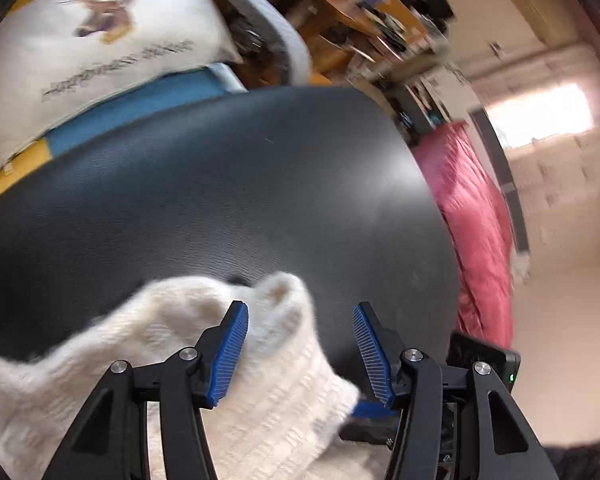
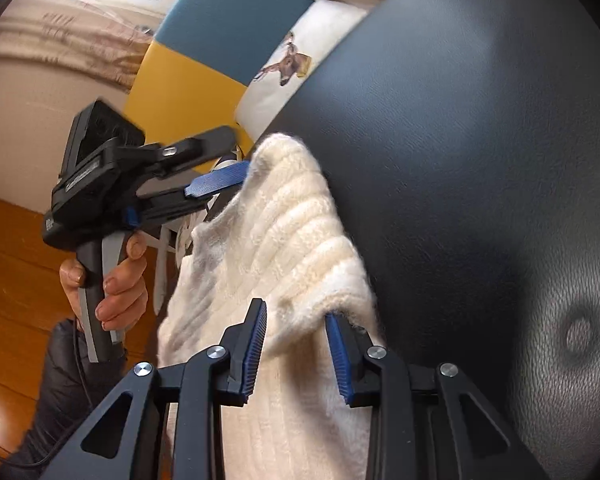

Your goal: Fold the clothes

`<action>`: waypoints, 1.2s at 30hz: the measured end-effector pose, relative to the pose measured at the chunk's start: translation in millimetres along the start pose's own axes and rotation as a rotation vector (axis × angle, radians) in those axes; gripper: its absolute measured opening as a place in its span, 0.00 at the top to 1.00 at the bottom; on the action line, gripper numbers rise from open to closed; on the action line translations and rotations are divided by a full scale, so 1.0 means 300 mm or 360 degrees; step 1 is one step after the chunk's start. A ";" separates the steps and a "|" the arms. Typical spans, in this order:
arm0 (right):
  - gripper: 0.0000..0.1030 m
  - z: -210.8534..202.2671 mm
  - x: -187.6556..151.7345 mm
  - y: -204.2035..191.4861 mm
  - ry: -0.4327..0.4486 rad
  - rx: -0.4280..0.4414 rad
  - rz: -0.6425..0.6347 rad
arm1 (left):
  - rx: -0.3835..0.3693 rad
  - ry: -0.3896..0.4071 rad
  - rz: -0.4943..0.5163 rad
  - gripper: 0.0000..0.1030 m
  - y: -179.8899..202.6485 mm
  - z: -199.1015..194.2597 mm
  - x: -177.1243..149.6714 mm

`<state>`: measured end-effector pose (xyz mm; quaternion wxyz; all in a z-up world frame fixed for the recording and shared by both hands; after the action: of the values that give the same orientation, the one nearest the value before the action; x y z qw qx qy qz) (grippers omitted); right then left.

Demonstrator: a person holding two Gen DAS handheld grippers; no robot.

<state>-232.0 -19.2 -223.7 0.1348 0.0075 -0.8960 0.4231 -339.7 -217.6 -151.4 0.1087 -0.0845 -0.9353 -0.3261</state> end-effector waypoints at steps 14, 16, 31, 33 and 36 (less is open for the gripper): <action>0.84 0.044 -0.016 -0.058 0.0010 -0.0318 -0.0275 | 0.0048 -0.0015 0.0186 0.72 0.014 0.089 -0.002; 0.92 0.051 -0.046 -0.116 0.0052 -0.0521 -0.0559 | 0.0181 0.0032 0.0298 0.89 0.044 0.102 -0.018; 0.86 -0.039 -0.111 -0.084 0.0033 -0.0583 -0.0612 | 0.0364 0.0423 0.0036 0.83 -0.034 0.051 -0.015; 0.86 -0.058 -0.107 -0.105 0.0055 -0.0575 -0.0631 | 0.0329 0.0498 -0.0038 0.78 -0.050 -0.018 -0.039; 0.80 -0.104 -0.132 -0.155 0.0059 -0.0616 -0.0822 | 0.0290 0.0582 -0.0157 0.72 -0.095 -0.136 -0.124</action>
<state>-180.7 -29.3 -179.3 0.2531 0.2011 -0.9256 0.1968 -304.3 -268.6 -146.8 0.2676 0.0322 -0.9286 -0.2551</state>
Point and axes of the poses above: each gripper's, at about its wrist camera, not at the fingertips, and z roughly the way its jaws point, y to its right, x to its top, the point moved 1 cm from there along z, roughly the way its jaws point, and after that the axes turned 2 degrees about z, right-handed, at the moved point
